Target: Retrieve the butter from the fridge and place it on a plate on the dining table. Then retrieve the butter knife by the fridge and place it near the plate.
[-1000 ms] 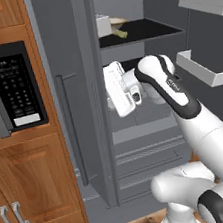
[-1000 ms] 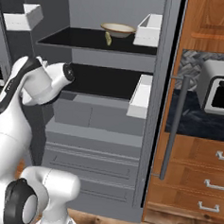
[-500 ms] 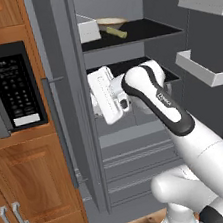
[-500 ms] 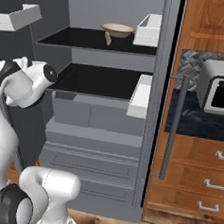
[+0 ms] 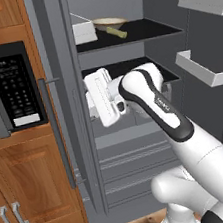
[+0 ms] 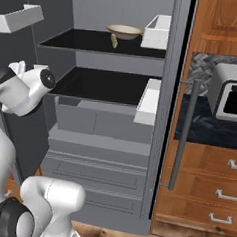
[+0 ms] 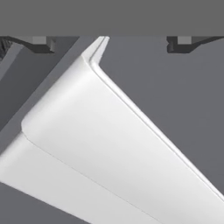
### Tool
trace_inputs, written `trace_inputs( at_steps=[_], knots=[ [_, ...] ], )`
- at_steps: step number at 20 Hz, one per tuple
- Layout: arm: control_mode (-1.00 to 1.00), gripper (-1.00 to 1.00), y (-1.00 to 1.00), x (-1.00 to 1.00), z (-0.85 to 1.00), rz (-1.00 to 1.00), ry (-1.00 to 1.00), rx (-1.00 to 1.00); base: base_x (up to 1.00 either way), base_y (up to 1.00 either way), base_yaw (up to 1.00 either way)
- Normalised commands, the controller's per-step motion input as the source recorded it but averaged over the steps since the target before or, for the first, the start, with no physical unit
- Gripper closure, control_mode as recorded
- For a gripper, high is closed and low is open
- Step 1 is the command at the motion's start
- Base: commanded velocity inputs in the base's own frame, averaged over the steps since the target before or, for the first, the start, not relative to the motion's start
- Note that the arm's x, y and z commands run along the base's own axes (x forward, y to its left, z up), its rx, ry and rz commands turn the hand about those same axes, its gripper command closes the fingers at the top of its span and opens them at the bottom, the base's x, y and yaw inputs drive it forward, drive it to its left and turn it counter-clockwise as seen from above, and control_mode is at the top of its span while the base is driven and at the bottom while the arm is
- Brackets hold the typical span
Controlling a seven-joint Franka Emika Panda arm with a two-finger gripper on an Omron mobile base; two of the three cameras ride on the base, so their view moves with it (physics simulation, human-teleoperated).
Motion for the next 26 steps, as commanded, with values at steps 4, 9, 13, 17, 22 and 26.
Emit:
trace_inputs(
  at_steps=[4, 9, 13, 17, 22, 26],
  knots=[
    [-1.00, -1.00, 0.00, -0.06, 0.05, 0.00, 0.00, -0.02, 0.00, 0.00, 0.00],
    [-1.00, -1.00, -0.19, -0.27, 0.12, 0.00, 0.00, -0.02, 0.00, 0.00, 0.00],
    [-1.00, -1.00, -0.34, -0.40, 0.20, 0.00, 0.00, -0.02, 0.00, 0.00, 0.00],
    [-1.00, -1.00, -0.70, -0.50, 0.21, 0.00, 0.00, -0.13, 0.00, 0.00, 0.00],
    [-1.00, -1.00, -0.89, -0.27, 0.05, 0.00, 0.00, -0.39, 0.00, 0.00, 0.00],
    [-1.00, -1.00, -1.00, -0.01, 0.00, 0.02, 0.00, -0.57, 0.00, 0.00, 0.00]
  ],
)
